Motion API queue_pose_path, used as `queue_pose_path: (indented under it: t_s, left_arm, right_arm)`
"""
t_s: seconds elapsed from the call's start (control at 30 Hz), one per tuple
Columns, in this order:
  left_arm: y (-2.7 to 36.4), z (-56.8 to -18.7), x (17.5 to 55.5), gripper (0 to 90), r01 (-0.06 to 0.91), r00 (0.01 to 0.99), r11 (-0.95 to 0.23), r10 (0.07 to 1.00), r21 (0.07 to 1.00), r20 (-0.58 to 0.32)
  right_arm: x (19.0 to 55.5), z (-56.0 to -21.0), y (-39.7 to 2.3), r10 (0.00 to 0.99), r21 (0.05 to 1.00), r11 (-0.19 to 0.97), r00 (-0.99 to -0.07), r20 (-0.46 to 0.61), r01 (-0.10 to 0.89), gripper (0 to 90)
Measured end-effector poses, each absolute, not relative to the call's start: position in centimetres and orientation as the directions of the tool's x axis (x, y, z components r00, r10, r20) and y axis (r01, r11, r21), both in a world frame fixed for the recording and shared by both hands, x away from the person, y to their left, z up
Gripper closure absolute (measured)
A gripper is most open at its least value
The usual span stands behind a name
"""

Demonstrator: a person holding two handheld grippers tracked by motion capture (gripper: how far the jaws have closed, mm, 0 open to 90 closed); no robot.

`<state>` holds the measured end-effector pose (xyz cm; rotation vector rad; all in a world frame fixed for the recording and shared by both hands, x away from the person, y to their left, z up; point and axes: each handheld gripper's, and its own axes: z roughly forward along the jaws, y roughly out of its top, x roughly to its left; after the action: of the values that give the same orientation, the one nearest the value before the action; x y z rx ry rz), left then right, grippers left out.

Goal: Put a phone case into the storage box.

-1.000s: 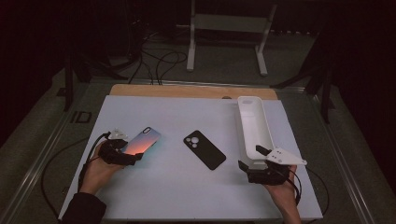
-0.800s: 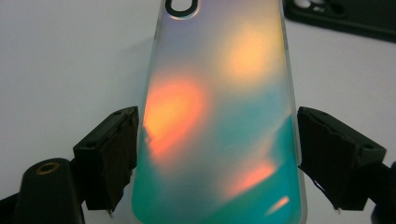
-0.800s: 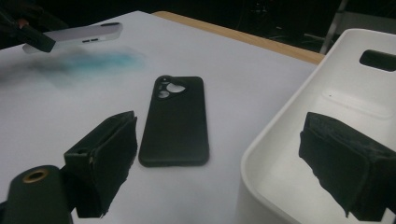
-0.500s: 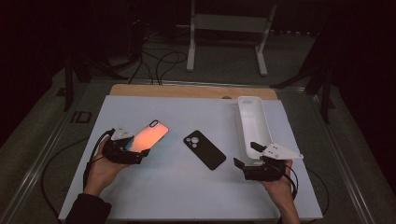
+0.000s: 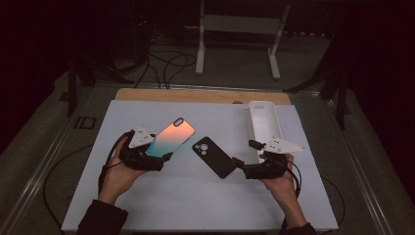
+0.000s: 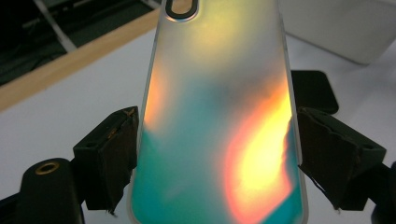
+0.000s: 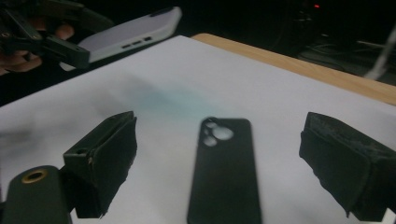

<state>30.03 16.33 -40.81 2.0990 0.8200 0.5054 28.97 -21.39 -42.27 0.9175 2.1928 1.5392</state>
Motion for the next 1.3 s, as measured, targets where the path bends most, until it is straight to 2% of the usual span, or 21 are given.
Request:
queue_pose_path:
  t_s: [0.2,0.3,0.67,0.93,0.97,1.2,1.3]
  left_arm:
    - [14.7,-40.2,29.9,16.9,0.346,0.733,-0.478,0.675,0.808,0.085]
    - [13.4,-40.1,29.8,16.9,0.323,0.754,-0.484,0.651,0.813,0.088]
    - [11.3,-40.1,29.2,16.9,0.285,0.789,-0.49,0.608,0.824,0.088]
    - [10.2,-40.3,28.9,16.9,0.269,0.805,-0.489,0.587,0.83,0.085]
    - [10.1,-40.3,28.9,16.9,0.268,0.805,-0.492,0.587,0.828,0.088]
    - [9.3,-40.6,28.8,17.0,0.264,0.81,-0.496,0.58,0.828,0.09]
    - [8.9,-40.8,28.7,17.0,0.262,0.811,-0.504,0.577,0.823,0.094]
  right_arm:
    - [29.5,-41.9,-19.9,0.623,0.921,0.221,-0.773,0.12,0.321,11.0]
    - [30.4,-41.4,-17.8,0.583,0.916,0.222,-0.799,0.149,0.333,11.1]
    - [32.0,-41.3,-15.4,0.539,0.884,0.203,-0.802,0.257,0.42,14.3]
    - [32.6,-41.3,-15.0,0.508,0.842,0.156,-0.773,0.38,0.516,36.0]
    - [32.6,-41.3,-15.0,0.498,0.839,0.144,-0.771,0.397,0.525,41.7]
    - [32.9,-41.1,-14.9,0.492,0.824,0.106,-0.749,0.443,0.557,53.9]
    - [32.8,-40.9,-14.6,0.49,0.826,0.105,-0.751,0.442,0.554,62.8]
